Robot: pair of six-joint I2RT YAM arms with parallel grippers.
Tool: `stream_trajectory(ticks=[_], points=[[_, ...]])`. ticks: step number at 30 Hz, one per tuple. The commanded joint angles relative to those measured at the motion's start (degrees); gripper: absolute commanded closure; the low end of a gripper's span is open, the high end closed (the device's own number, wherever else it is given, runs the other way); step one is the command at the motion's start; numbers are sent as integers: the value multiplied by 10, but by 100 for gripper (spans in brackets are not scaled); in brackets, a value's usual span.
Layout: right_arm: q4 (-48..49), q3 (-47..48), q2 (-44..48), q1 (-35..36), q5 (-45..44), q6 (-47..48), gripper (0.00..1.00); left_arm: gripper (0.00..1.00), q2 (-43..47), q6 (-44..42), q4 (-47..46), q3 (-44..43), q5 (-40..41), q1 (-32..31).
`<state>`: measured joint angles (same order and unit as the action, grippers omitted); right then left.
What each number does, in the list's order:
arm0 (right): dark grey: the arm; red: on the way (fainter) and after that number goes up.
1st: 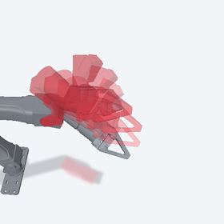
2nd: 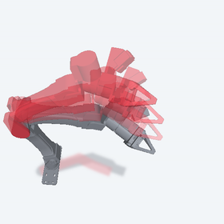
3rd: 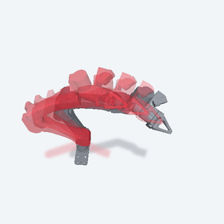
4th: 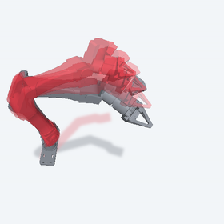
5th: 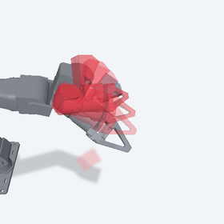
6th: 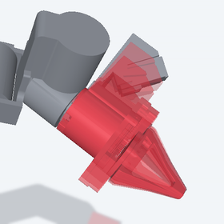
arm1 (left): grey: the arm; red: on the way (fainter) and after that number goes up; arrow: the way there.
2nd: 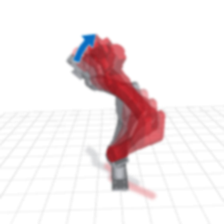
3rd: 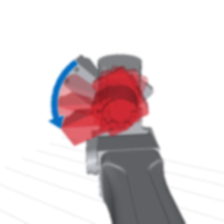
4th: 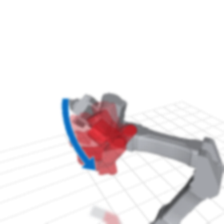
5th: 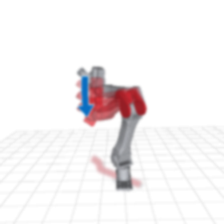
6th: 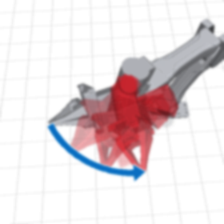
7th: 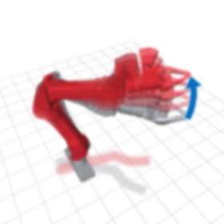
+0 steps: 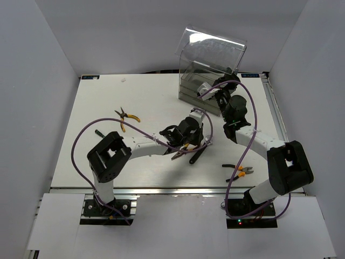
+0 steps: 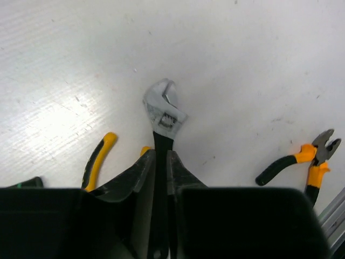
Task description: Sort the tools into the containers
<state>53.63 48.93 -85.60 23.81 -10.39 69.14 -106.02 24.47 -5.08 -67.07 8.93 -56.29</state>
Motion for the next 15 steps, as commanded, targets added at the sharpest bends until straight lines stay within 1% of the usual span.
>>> stream_trajectory(ticks=[1, 5, 8, 11, 12, 13, 14, 15], points=[[32, 2, 7, 2, -16, -8, 11, 100, 35, 9, -22, 17, -16, 13], [32, -2, 9, 2, -16, -8, 11, 100, 34, -11, -20, 37, -17, 22], [32, -5, 11, 2, -16, -8, 11, 100, 34, -37, -21, 50, -34, 26], [32, -7, 11, 3, -16, -8, 11, 99, 28, -62, -15, 40, -101, 26], [31, -8, 10, 2, -17, -8, 11, 93, 16, -64, -3, 34, -145, 26], [32, -7, 11, 3, -16, -7, 11, 85, 8, -67, 6, 25, -162, 26], [31, -8, 11, 3, -17, -8, 11, 68, -1, -71, 15, 8, -176, 26], [31, -8, 10, 2, -17, -9, 11, 61, -8, -73, 22, 0, -188, 26]])
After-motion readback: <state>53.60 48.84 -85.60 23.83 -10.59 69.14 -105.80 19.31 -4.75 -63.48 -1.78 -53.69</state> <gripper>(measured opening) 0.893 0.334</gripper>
